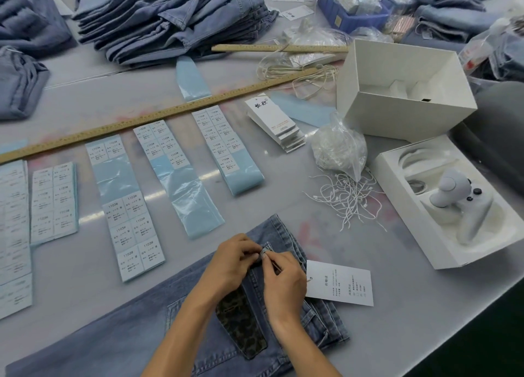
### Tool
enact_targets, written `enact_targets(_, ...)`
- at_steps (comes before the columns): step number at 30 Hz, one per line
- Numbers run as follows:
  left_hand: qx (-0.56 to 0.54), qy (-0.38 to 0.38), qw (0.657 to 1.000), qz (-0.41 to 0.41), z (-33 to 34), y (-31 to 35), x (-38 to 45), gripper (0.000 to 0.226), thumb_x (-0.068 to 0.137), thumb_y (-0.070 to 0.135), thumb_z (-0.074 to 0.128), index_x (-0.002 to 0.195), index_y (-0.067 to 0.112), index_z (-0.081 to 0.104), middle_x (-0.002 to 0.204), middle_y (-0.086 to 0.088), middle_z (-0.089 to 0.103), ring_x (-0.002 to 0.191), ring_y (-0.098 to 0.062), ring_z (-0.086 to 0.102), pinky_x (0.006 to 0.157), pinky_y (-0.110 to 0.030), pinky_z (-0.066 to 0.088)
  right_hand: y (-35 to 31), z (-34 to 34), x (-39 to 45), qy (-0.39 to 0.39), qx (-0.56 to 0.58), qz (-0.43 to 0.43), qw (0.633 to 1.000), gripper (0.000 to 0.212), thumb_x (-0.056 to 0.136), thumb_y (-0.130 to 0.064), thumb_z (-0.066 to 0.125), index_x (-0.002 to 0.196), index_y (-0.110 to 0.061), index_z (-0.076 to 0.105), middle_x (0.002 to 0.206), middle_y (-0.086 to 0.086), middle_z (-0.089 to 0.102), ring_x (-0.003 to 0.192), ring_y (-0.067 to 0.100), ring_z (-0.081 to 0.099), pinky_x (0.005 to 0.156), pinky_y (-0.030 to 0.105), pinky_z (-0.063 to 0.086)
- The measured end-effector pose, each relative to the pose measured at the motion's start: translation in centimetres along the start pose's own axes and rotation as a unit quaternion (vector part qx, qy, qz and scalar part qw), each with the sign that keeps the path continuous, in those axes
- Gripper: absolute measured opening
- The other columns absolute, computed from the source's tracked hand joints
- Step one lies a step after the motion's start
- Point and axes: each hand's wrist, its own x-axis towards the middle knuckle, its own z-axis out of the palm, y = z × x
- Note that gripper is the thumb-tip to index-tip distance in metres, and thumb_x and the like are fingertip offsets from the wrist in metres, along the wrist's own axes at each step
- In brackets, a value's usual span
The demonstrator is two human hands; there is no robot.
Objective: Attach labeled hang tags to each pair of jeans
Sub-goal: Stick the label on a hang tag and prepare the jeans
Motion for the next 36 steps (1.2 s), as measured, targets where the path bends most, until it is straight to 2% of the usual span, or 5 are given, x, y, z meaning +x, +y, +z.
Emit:
enact_targets(6, -0.049, 0.022, 0.999, 0.011, 0.0, -0.5, 0.1, 0.049, 0.090, 0.009, 0.074, 0.081, 0.056, 0.066, 0.084, 0.017, 0.065, 0.067, 0.002, 0.059, 0.063, -0.018, 0.047, -0.2, 0.2, -0.3, 0.025, -0.013, -0.028, 0.999, 0.009, 0.092, -0.014, 0.072, 0.097, -0.014, 0.079, 0.086, -0.010, 0.067, 0.082, 0.014, 0.062, 0.070, 0.035, 0.054)
enact_targets(11, -0.023, 0.040, 0.999, 0.023, 0.3, -0.7, -0.3, 0.025, 0.091, 0.015, 0.074, 0.108, 0.034, 0.075, 0.092, 0.023, 0.064, 0.089, 0.006, 0.058, 0.078, -0.008, 0.041, -0.2, -0.4, -0.4, -0.042, 0.076, 0.047, 0.995, 0.018, 0.098, -0.015, 0.064, 0.110, -0.019, 0.076, 0.096, -0.016, 0.066, 0.095, 0.005, 0.063, 0.084, 0.027, 0.053)
enact_targets(20, -0.058, 0.140, 0.986, 0.073, 0.9, -0.5, -1.6, 0.017, 0.088, 0.006, 0.076, 0.094, 0.021, 0.080, 0.088, 0.016, 0.071, 0.085, -0.005, 0.067, 0.073, -0.026, 0.054, -0.8, -2.1, 0.0, -0.162, 0.184, 0.120, 0.962, 0.026, 0.101, -0.012, 0.060, 0.119, -0.025, 0.073, 0.098, -0.015, 0.071, 0.097, -0.002, 0.065, 0.084, 0.012, 0.049)
enact_targets(31, -0.082, 0.145, 0.984, 0.065, 0.4, 0.5, -1.9, 0.030, 0.085, 0.011, 0.081, 0.099, 0.037, 0.072, 0.093, 0.020, 0.070, 0.091, -0.002, 0.065, 0.078, -0.014, 0.046, -3.9, -3.5, 2.0, -0.192, 0.523, 0.461, 0.691, 0.019, 0.100, -0.011, 0.057, 0.081, -0.009, 0.058, 0.053, -0.002, 0.036, 0.036, 0.007, 0.025, 0.034, 0.019, 0.021)
enact_targets(36, -0.171, 0.098, 0.980, 0.005, 0.2, 0.2, -1.9, 0.028, 0.089, 0.009, 0.076, 0.105, 0.033, 0.074, 0.098, 0.020, 0.075, 0.091, 0.004, 0.068, 0.082, -0.015, 0.050, -4.0, -2.6, 0.9, -0.195, 0.570, 0.445, 0.662, 0.016, 0.103, -0.013, 0.051, 0.088, -0.011, 0.056, 0.050, -0.003, 0.027, 0.034, 0.006, 0.021, 0.032, 0.018, 0.018)
